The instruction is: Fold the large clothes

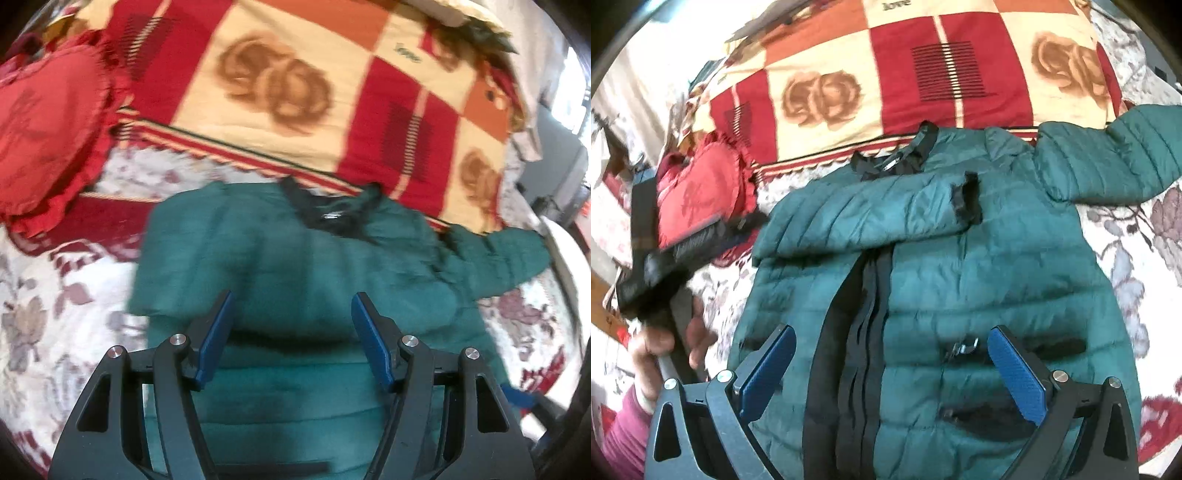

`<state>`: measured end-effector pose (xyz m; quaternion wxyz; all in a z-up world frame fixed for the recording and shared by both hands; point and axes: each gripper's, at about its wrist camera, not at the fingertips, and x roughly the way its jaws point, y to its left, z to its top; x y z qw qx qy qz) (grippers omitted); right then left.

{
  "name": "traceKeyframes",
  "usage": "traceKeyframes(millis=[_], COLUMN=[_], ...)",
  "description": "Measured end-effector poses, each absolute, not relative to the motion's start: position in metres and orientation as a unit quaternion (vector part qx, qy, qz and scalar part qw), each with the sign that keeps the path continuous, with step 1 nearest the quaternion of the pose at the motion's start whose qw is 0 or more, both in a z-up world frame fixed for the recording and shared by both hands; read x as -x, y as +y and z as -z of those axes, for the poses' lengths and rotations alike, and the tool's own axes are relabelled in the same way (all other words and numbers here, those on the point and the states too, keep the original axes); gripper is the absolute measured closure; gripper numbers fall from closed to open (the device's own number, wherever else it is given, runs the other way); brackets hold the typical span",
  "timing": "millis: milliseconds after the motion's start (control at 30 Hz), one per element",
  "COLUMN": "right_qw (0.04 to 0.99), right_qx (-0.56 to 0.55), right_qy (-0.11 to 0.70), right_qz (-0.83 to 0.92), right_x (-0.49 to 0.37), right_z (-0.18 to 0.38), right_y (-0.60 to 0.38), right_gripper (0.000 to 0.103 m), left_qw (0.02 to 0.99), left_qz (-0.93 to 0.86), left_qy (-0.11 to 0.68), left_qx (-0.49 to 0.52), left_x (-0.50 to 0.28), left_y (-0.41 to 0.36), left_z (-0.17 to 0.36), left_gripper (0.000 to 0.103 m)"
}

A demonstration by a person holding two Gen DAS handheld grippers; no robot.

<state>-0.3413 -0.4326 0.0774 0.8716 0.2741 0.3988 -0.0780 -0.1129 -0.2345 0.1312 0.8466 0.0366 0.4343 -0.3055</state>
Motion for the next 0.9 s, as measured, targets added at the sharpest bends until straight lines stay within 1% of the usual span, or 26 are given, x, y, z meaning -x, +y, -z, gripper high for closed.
traceKeyframes(millis=[167, 367, 633, 667, 700, 733, 767, 800, 833, 867, 900], right_qw=[0.861, 0.836, 0.811, 0.810, 0.810, 0.811, 0.812, 0.815, 0.819, 0.823, 0.830], right_qx=[-0.287, -0.322, -0.378, -0.384, -0.392, -0.393, -0.387, -0.374, -0.363, -0.353, -0.338], right_qy=[0.409, 0.427, 0.432, 0.428, 0.422, 0.421, 0.423, 0.429, 0.431, 0.432, 0.431], right_qz=[0.095, 0.123, 0.113, 0.111, 0.108, 0.106, 0.105, 0.106, 0.105, 0.103, 0.104], right_x=[0.314, 0.276, 0.242, 0.240, 0.238, 0.234, 0.231, 0.227, 0.224, 0.221, 0.220], right_z=[-0.077, -0.053, -0.024, -0.022, -0.020, -0.020, -0.020, -0.021, -0.021, -0.022, -0.026], right_y=[-0.454, -0.490, -0.508, -0.508, -0.508, -0.508, -0.507, -0.505, -0.503, -0.501, -0.498], right_gripper=[0.000, 0.000, 0.000, 0.002, 0.005, 0.016, 0.025, 0.026, 0.034, 0.045, 0.050], left_qw=[0.861, 0.866, 0.863, 0.862, 0.861, 0.860, 0.860, 0.861, 0.862, 0.862, 0.862], left_qz=[0.261, 0.223, 0.203, 0.201, 0.200, 0.200, 0.198, 0.195, 0.193, 0.190, 0.187], left_qy=[0.437, 0.448, 0.463, 0.466, 0.468, 0.469, 0.469, 0.469, 0.469, 0.469, 0.470], left_qx=[-0.021, -0.008, 0.012, 0.014, 0.016, 0.019, 0.021, 0.023, 0.024, 0.027, 0.030], left_x=[0.093, 0.074, 0.056, 0.055, 0.054, 0.053, 0.051, 0.050, 0.049, 0.048, 0.046], left_y=[-0.201, -0.172, -0.152, -0.151, -0.150, -0.148, -0.146, -0.144, -0.143, -0.142, -0.141], left_z=[-0.119, -0.103, -0.087, -0.086, -0.085, -0.084, -0.084, -0.084, -0.084, -0.084, -0.084], left_gripper=[0.038, 0.038, 0.038, 0.038, 0.038, 0.038, 0.038, 0.038, 0.038, 0.038, 0.038])
